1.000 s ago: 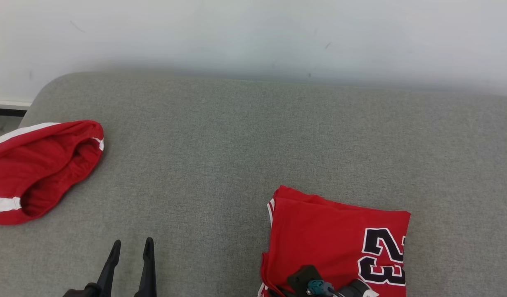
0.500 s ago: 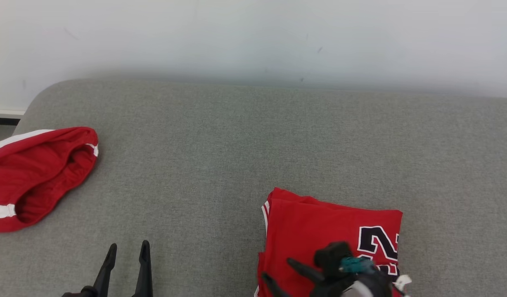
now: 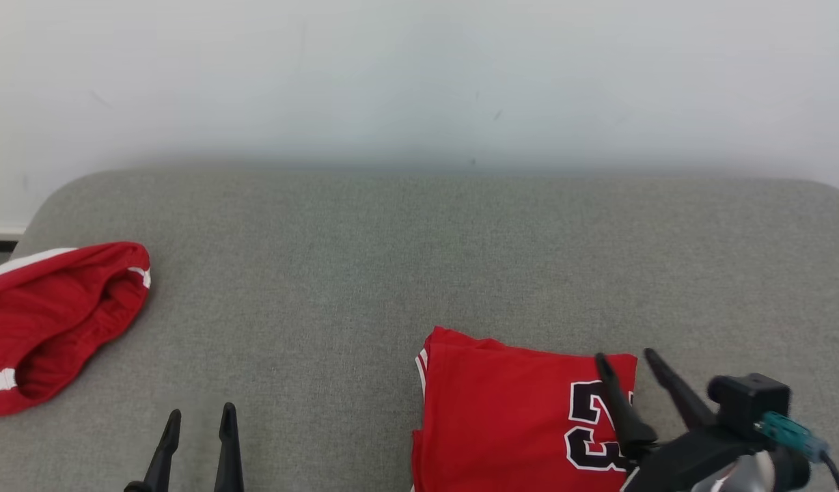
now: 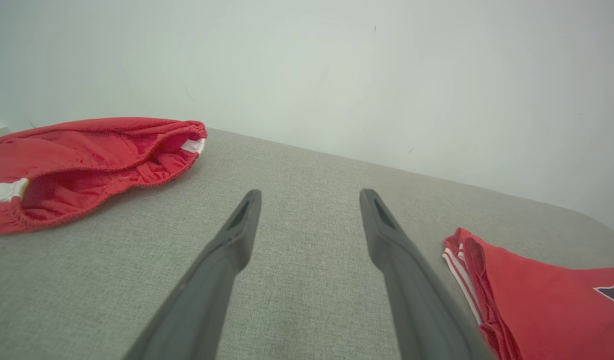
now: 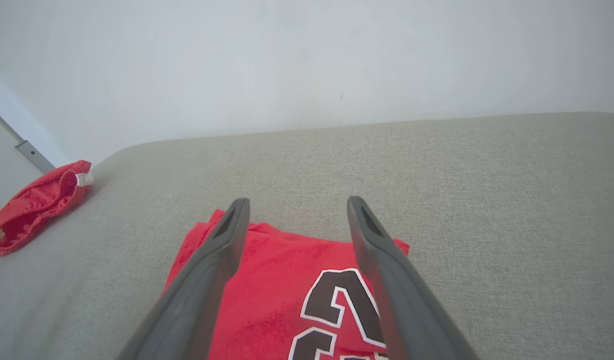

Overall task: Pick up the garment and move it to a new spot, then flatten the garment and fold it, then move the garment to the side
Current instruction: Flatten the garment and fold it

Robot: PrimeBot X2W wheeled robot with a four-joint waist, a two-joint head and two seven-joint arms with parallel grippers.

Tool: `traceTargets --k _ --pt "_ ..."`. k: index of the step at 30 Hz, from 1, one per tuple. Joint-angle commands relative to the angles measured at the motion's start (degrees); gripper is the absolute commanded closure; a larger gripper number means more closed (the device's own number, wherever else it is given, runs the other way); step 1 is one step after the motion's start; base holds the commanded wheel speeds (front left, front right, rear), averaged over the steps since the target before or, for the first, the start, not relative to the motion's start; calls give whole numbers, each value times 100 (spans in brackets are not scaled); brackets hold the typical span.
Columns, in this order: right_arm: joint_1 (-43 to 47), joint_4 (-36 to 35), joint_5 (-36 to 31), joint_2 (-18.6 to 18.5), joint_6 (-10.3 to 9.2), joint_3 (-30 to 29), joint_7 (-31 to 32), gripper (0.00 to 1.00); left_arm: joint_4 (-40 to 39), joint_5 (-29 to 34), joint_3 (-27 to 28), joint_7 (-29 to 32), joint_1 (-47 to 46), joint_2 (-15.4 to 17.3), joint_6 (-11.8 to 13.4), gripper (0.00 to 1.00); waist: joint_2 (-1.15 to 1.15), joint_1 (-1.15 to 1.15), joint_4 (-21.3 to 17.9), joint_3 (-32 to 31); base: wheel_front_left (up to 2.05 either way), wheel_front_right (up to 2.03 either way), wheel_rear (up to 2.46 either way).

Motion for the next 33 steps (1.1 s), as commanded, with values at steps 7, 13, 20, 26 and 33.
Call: traceTargets --k 7,13,20,26,33 --pt "-105 627 -107 3 6 -577 -1238 0 -122 99 131 -19 176 -55 6 0 0 0 -93 -247 0 0 0" --pt "-131 1114 -452 2 6 -796 -1854 0 -104 183 170 -19 271 -97 -12 0 0 0 -103 -339 0 0 0" --pt "-20 1478 -642 3 6 -822 -2132 0 -79 285 158 -19 394 -120 -35 0 0 0 -129 -374 0 0 0" --pt "-95 1560 -702 2 7 -833 -2189 0 -125 313 193 -19 506 -133 -64 0 0 0 -151 -384 0 0 0" --pt "-101 1527 -737 3 6 -796 -2170 0 -194 315 248 -19 494 -134 -82 0 0 0 -172 -356 0 0 0"
